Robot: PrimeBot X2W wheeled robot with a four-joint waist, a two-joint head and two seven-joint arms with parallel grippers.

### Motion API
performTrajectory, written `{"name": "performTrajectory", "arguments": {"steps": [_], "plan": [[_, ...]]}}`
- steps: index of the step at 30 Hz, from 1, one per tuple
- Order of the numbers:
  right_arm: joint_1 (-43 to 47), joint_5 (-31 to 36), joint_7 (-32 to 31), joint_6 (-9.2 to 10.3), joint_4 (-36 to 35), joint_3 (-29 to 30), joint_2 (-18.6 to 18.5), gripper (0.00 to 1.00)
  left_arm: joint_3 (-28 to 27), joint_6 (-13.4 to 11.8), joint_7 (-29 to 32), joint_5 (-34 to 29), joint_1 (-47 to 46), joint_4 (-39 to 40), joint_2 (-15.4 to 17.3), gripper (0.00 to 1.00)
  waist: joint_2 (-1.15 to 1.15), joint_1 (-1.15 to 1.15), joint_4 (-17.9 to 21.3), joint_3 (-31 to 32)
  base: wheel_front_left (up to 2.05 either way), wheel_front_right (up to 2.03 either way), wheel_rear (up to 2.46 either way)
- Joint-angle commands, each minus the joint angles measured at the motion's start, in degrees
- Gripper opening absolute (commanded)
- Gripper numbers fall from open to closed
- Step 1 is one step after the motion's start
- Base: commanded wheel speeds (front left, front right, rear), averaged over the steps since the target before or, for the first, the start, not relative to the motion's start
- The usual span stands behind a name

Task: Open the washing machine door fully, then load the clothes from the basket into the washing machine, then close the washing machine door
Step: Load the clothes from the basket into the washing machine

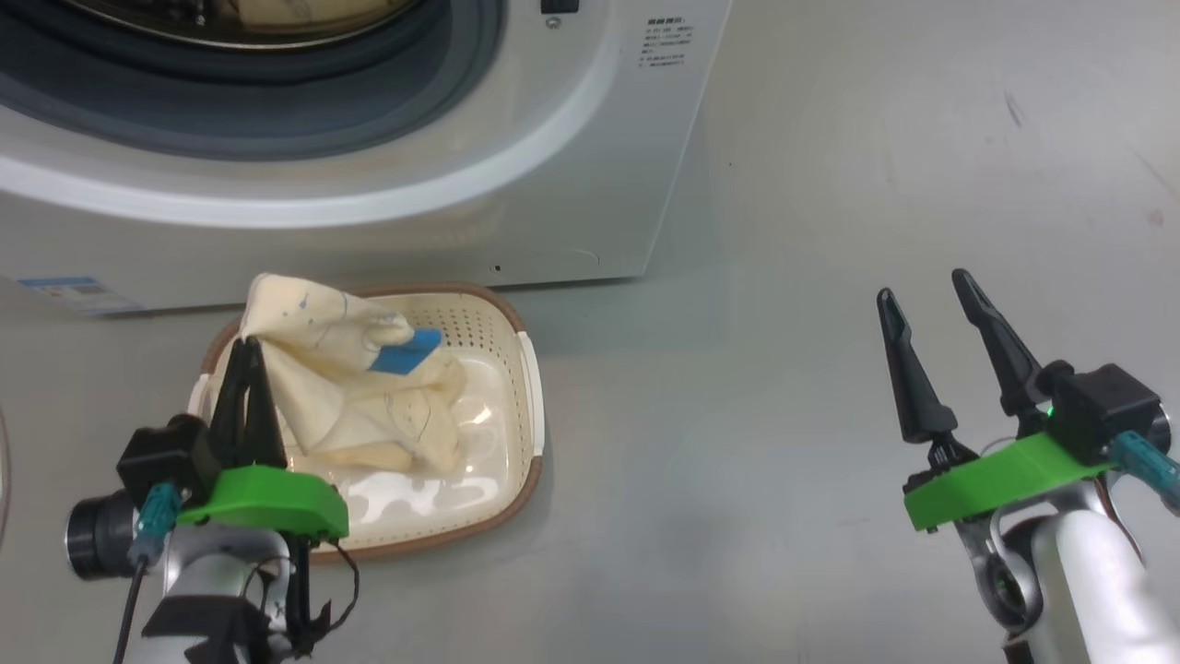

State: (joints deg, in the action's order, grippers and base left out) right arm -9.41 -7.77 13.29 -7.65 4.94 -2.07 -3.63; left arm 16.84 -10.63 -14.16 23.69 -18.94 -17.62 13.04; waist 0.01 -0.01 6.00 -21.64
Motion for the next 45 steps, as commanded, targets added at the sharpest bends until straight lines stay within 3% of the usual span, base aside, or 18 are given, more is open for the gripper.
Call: {"name": "performTrajectory", "arguments": {"steps": [1,12,23,45], "plan": [[0.94,0.71,-0.56,0.16,-1.65,-1.29,-0.67,1.0,-1.78,-0.5,-0.27,-0.63,0.49,2.76,2.1,0.0,-0.01,0.01,-0.92,4.13,0.0,0.0,0.0],[6.32,1.36,-3.4,0.16,-3.38,-2.76,-0.36,1.0,-0.71,-2.46,1.72,-0.37,9.0,9.03,2.96,0.0,-0.01,0.01,-2.27,13.44,0.0,0.0,0.0],[10.36,1.78,-5.74,0.16,-5.76,-2.89,0.2,1.0,-0.61,-4.49,3.48,0.33,14.79,13.37,3.61,0.0,-0.01,0.01,-2.87,17.64,0.0,0.0,0.0],[11.13,2.19,-7.1,0.16,-7.54,-2.81,0.61,1.0,0.03,-6.09,4.22,0.09,14.54,14.47,3.95,0.0,-0.01,0.01,-2.14,18.0,0.0,0.0,0.0]]}}
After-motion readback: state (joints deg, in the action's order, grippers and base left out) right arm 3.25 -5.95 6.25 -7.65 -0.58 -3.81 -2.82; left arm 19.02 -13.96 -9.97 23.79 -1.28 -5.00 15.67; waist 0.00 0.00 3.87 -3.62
